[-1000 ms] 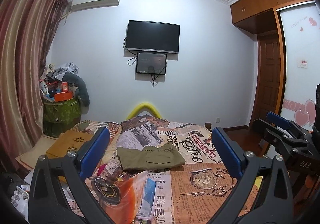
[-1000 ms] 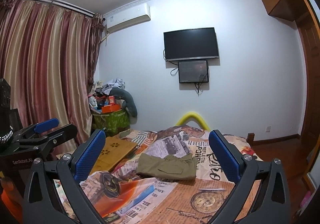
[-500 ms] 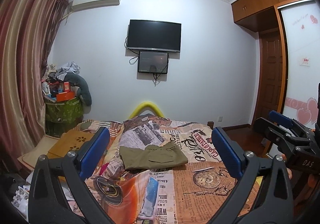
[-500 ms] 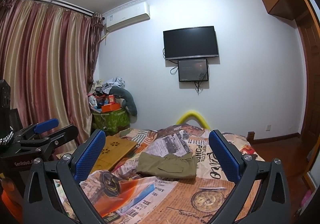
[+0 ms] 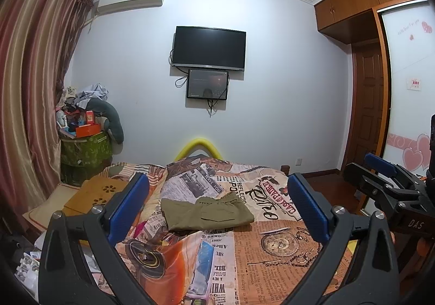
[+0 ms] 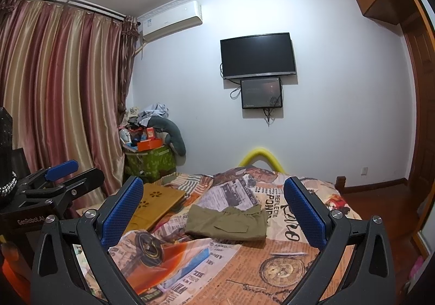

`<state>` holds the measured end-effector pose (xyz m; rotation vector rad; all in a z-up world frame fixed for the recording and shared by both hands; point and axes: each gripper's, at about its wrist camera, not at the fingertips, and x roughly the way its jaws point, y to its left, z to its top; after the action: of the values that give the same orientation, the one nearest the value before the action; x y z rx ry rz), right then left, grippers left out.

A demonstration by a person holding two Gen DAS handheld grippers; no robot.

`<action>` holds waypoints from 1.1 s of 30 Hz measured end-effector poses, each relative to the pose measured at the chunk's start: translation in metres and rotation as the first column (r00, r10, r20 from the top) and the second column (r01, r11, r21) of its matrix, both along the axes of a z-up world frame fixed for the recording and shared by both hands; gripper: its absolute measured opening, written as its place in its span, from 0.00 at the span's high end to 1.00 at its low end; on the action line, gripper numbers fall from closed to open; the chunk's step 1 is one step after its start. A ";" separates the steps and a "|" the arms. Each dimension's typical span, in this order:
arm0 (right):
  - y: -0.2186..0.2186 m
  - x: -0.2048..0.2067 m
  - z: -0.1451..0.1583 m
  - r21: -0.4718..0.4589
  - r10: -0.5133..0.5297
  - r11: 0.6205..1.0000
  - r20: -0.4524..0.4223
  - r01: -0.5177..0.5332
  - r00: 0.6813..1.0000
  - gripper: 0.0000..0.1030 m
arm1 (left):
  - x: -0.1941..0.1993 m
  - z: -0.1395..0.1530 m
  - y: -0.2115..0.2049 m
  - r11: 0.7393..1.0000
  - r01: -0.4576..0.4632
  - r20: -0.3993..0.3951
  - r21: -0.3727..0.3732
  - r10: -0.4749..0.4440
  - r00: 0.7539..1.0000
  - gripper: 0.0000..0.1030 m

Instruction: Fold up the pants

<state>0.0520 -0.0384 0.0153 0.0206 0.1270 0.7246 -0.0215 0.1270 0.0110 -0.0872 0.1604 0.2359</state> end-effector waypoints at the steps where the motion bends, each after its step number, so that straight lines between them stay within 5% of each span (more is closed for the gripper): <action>1: 0.000 0.000 0.000 0.000 0.000 1.000 -0.002 0.000 1.000 0.00 | 0.000 0.000 0.000 1.000 0.000 0.000 0.000 0.000 1.000 0.00; 33: 0.000 0.001 -0.002 0.010 -0.004 1.000 -0.012 0.004 1.000 0.00 | 0.003 0.000 0.002 0.999 0.038 -0.012 -0.003 -0.038 0.999 0.00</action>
<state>0.0533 -0.0380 0.0129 0.0345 0.1346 0.7213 -0.0182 0.1288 0.0109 -0.0852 0.1744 0.1981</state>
